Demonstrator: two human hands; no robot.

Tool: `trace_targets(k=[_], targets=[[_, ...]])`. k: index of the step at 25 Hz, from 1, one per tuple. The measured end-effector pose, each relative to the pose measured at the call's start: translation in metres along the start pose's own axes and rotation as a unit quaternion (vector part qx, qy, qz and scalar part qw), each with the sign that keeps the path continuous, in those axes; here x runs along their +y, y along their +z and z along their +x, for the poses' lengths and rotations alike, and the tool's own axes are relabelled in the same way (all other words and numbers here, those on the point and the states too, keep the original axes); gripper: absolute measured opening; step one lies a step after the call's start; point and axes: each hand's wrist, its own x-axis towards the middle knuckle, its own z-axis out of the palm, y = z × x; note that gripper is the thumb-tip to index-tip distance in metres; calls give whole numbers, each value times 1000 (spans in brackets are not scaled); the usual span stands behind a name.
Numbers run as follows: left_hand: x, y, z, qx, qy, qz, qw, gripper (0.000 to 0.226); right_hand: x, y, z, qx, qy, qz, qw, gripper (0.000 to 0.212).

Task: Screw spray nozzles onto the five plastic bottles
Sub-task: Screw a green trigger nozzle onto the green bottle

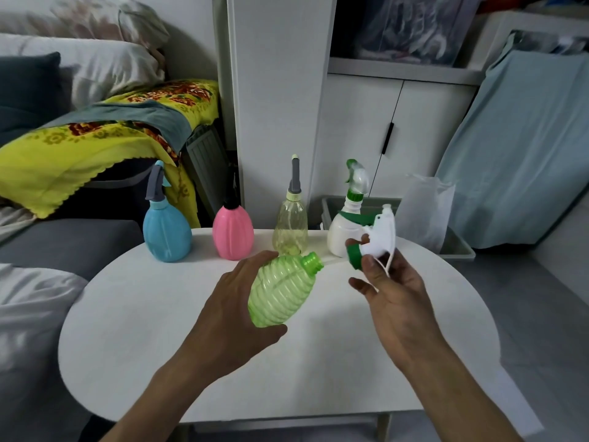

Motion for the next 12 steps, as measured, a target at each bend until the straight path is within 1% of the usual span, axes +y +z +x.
trace_targets(k=[2,4,6,10,12], targets=[[1,0,-1,5,17,21,1000,98,6,5,-3,-22,-4,-20,1000,51],[0,1,-2,5,33,34,999,97,11,8,-4,-41,-10,-26,999,60],[-2,1,-3,2,39,39,998,96,14,12,-4,-54,-15,-34,998,64],[-4,-8,-3,10,63,62,996,93,11,11,-5,-86,-57,-49,993,72],[-4,-15,-3,6,75,88,993,95,8,9,-6,-106,-81,-100,986,72]])
